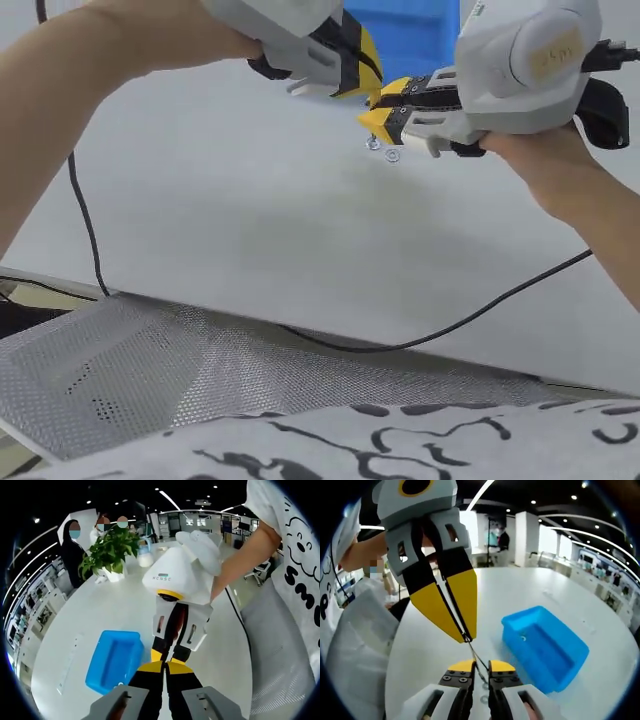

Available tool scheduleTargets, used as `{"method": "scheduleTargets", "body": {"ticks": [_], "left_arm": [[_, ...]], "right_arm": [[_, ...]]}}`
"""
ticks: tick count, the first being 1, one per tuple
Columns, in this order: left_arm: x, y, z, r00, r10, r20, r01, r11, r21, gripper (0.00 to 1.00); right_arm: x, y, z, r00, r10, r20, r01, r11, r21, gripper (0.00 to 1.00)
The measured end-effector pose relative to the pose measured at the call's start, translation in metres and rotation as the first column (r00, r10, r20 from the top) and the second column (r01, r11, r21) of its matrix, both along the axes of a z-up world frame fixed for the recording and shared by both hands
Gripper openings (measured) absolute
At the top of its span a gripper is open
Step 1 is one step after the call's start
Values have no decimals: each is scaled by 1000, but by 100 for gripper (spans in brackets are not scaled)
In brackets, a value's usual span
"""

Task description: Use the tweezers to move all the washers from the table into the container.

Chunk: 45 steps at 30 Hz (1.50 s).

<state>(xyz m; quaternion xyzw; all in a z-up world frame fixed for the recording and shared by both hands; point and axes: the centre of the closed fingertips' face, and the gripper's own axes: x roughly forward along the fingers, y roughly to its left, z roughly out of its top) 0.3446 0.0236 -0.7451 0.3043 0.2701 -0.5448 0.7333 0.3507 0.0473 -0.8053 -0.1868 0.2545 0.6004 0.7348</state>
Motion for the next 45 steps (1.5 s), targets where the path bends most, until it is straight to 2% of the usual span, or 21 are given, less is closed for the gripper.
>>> {"method": "scheduleTargets", "body": {"ticks": [5, 6, 14, 17, 20, 26, 31, 34, 39, 43, 45], "left_arm": [[-1, -1, -3, 1000, -9, -2, 9, 1000, 10, 0], [0, -1, -3, 1000, -9, -3, 9, 1000, 7, 0], [0, -3, -4, 1000, -7, -8, 7, 1000, 0, 0], [0, -3, -4, 1000, 5, -12, -5, 1000, 4, 0], [-1, -3, -4, 1000, -5, -10, 5, 1000, 20, 0], [-12, -15, 18, 1000, -10, 21, 9, 1000, 18, 0], [-3, -12, 28, 1000, 3, 29, -3, 1000, -7, 0], [1, -12, 34, 999, 6, 49, -5, 1000, -18, 0], [1, -15, 49, 996, 6, 84, -4, 1000, -16, 0], [1, -16, 57, 995, 5, 97, -3, 1000, -13, 0], [1, -17, 60, 995, 5, 102, -4, 1000, -13, 0]], "right_arm": [[-1, 1, -3, 1000, 5, 23, -5, 1000, -10, 6], [0, 0, -2, 1000, -1, 12, 1, 1000, -6, 6], [-2, -1, -3, 1000, 7, 21, -7, 1000, -11, 4], [-3, 0, -2, 999, 14, 50, -12, 999, -39, 4], [-3, -1, -2, 992, 55, 111, -44, 995, -92, 3], [-2, -1, 9, 994, 40, 103, -32, 997, -76, 3], [0, -1, 22, 996, 9, 86, -6, 999, -38, 3], [4, -1, 31, 996, -4, 92, 7, 1000, -28, 3], [8, 0, 42, 994, -16, 111, 18, 1000, -16, 3], [11, 1, 50, 991, -20, 129, 22, 1000, -12, 3], [14, 2, 49, 990, -18, 142, 21, 1000, -15, 3]]}}
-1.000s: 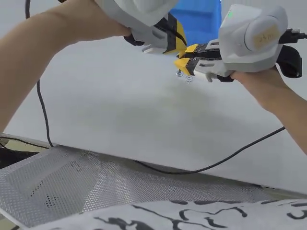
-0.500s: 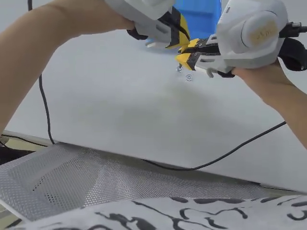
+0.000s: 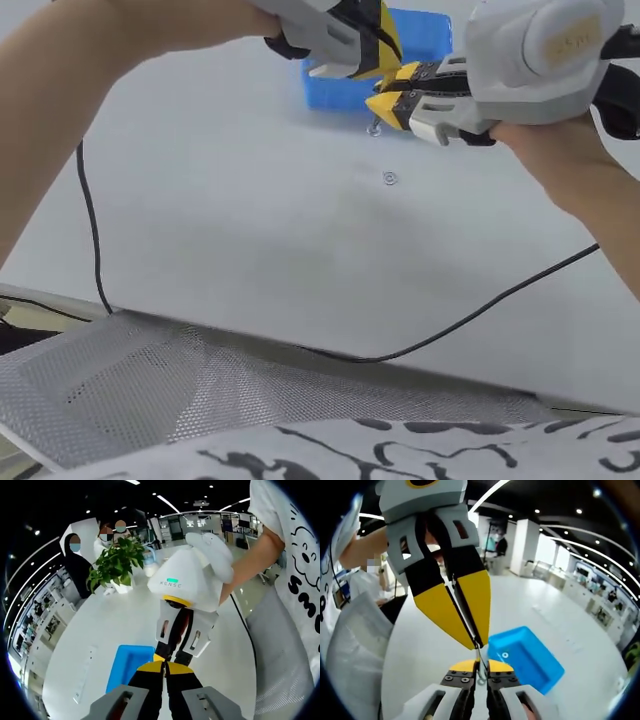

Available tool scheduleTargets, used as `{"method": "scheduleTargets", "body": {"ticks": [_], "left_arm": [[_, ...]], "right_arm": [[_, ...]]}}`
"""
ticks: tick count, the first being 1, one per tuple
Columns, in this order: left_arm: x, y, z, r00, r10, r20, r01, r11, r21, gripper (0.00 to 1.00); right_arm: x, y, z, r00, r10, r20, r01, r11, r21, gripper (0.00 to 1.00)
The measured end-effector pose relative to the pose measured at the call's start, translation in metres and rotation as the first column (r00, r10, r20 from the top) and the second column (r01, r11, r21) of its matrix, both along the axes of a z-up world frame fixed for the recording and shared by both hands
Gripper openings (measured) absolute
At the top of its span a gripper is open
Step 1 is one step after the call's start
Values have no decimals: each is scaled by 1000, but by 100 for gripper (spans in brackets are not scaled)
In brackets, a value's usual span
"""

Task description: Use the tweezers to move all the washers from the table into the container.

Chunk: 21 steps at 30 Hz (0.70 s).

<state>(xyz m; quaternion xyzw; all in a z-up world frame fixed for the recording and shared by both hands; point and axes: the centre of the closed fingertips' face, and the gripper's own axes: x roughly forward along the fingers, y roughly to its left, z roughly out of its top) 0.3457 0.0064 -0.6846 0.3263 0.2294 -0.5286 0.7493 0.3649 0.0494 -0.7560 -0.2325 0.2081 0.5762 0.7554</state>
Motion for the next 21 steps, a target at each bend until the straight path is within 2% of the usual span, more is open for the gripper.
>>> {"method": "scheduleTargets", "body": {"ticks": [6, 8, 11, 19, 21], "left_arm": [[2, -1, 11, 1000, -1, 18, 1, 1000, 1, 0], [6, 1, 13, 1000, 1, 21, -1, 1000, 0, 0], [20, 8, 14, 999, -2, 42, 2, 1000, 6, 0], [39, 17, 17, 997, 3, 81, -4, 1000, 19, 0], [49, 20, 14, 997, 4, 83, -6, 1000, 21, 0]], "right_arm": [[6, 2, 11, 1000, 0, 22, 0, 1000, 5, 3], [9, 3, 15, 999, 1, 33, -1, 1000, 6, 3], [16, 4, 15, 999, 3, 46, -3, 1000, 8, 3], [39, 10, 21, 997, -8, 80, 6, 1000, 18, 3], [43, 11, 20, 997, -11, 82, 9, 1000, 20, 3]]}}
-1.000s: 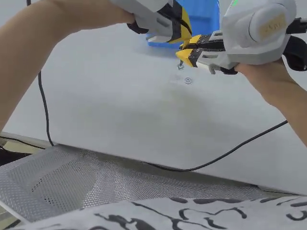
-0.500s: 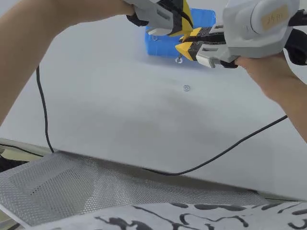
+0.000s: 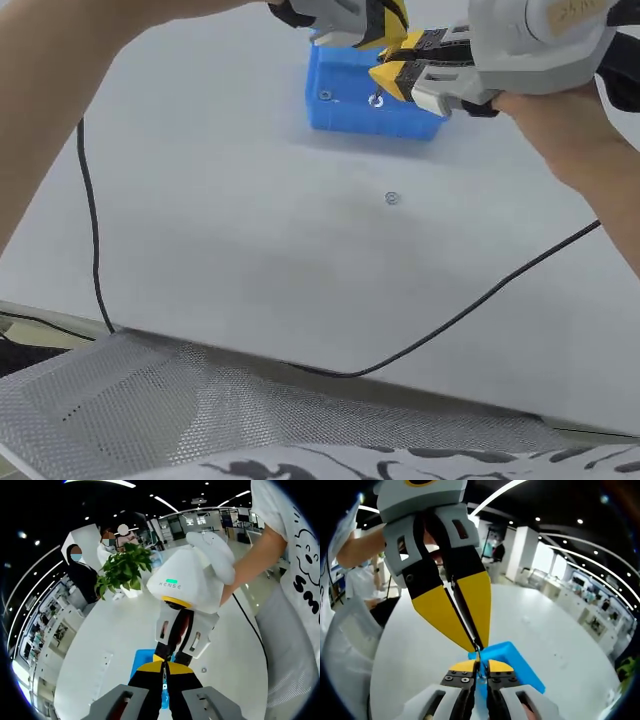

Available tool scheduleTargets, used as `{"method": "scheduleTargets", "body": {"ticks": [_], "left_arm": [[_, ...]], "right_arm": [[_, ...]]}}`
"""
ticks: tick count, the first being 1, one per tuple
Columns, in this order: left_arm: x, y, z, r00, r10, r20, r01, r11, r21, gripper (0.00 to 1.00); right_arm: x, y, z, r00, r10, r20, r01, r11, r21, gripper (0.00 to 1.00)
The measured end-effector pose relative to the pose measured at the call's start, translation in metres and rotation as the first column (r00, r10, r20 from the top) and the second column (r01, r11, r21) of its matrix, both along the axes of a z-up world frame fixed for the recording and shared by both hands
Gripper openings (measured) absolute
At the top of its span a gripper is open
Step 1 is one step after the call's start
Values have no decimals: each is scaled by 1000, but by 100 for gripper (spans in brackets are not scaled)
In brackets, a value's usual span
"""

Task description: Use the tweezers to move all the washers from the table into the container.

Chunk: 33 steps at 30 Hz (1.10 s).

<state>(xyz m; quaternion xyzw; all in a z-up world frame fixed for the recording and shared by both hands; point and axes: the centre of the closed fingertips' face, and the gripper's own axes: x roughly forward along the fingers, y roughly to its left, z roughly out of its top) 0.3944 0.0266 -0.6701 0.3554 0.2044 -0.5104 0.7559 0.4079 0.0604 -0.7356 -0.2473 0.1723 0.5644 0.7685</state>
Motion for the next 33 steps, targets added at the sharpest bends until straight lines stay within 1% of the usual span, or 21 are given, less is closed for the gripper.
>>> {"method": "scheduleTargets", "body": {"ticks": [2, 4, 6, 8, 13, 18, 19, 20, 21, 22, 27, 28, 29, 30, 33], "left_arm": [[3, 1, -2, 1000, 0, 3, 0, 1000, 3, 0], [11, 3, -5, 1000, -2, 6, 2, 1000, 8, 0], [14, 3, -8, 1000, -4, 8, 4, 1000, 12, 0], [11, 5, -7, 1000, -3, 9, 3, 1000, 16, 0], [19, 6, -18, 1000, 9, 3, -9, 1000, 16, 0], [25, 6, -24, 1000, 17, -9, -17, 1000, 21, 0], [23, 9, -23, 999, 48, -10, -48, 999, 21, 0], [23, 9, -24, 999, 45, -10, -45, 999, 21, 0], [22, 12, -24, 997, 76, -9, -76, 997, 21, 0], [20, 12, -26, 997, 80, -16, -80, 997, 19, 0], [25, 13, -39, 995, 93, -35, -92, 996, 17, 0], [26, 13, -41, 995, 96, -38, -96, 995, 16, 0], [25, 15, -41, 992, 123, -40, -122, 992, 15, 0], [24, 14, -42, 992, 120, -42, -119, 993, 17, 0], [28, 11, -48, 992, 119, -41, -119, 993, 24, 0]], "right_arm": [[2, 0, 0, 1000, -3, 2, 3, 1000, 1, 3], [5, 1, -1, 1000, -5, 4, 5, 1000, 0, 3], [10, 2, -3, 1000, -9, 4, 9, 1000, -1, 3], [14, 2, -5, 1000, -11, 3, 11, 1000, -2, 3], [18, 2, -9, 1000, -16, -5, 16, 1000, -4, 3], [24, 5, -21, 1000, -16, -16, 16, 1000, -13, 3], [26, 5, -23, 1000, -19, -22, 18, 1000, -13, 3], [26, 5, -25, 1000, -18, -23, 18, 1000, -16, 3], [28, 5, -27, 999, -21, -25, 21, 1000, -18, 3], [28, 4, -29, 999, -23, -31, 22, 1000, -21, 3], [31, 5, -41, 999, -22, -48, 20, 999, -35, 3], [38, 3, -46, 998, -25, -52, 23, 999, -35, 3], [40, 2, -48, 998, -27, -54, 26, 999, -35, 3], [40, 2, -50, 998, -28, -58, 26, 999, -37, 3], [42, 2, -55, 997, -36, -63, 33, 999, -41, 3]]}}
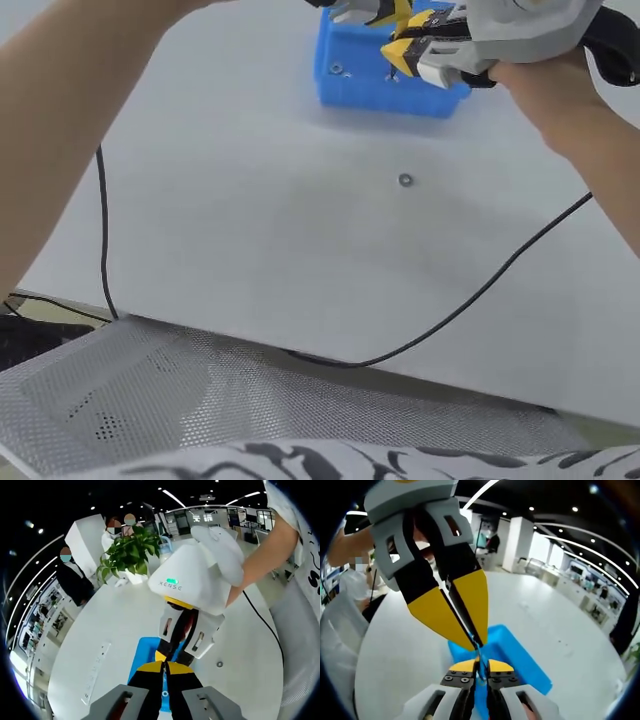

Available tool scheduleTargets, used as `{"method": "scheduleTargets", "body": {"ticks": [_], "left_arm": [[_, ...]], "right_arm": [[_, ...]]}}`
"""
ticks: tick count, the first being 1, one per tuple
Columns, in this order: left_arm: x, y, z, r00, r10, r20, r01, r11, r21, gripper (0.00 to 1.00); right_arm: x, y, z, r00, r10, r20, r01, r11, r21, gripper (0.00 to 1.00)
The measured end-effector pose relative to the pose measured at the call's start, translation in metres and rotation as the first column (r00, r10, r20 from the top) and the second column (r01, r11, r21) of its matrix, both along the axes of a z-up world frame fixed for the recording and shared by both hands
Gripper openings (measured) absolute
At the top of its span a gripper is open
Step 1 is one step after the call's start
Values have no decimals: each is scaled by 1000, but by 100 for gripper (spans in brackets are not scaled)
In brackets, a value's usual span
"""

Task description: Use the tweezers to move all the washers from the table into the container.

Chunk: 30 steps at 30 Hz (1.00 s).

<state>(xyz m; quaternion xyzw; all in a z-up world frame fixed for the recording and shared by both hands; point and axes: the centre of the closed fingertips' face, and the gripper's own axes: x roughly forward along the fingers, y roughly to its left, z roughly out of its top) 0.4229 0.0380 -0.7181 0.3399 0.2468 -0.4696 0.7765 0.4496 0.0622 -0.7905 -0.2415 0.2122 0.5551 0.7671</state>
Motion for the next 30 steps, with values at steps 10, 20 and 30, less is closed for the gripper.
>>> {"method": "scheduleTargets", "body": {"ticks": [10, 20, 30], "left_arm": [[11, -2, -16, 1000, -12, -2, 12, 999, 35, 0], [20, 1, -24, 1000, -1, -11, 1, 1000, 27, 0], [15, -1, -25, 1000, -2, -8, 2, 1000, 28, 0]], "right_arm": [[-2, -2, -5, 999, -18, -30, 17, 1000, -2, 3], [1, -3, -9, 995, -31, -91, 34, 999, 39, 4], [-6, -4, -10, 995, -27, -101, 30, 999, 23, 5]]}}
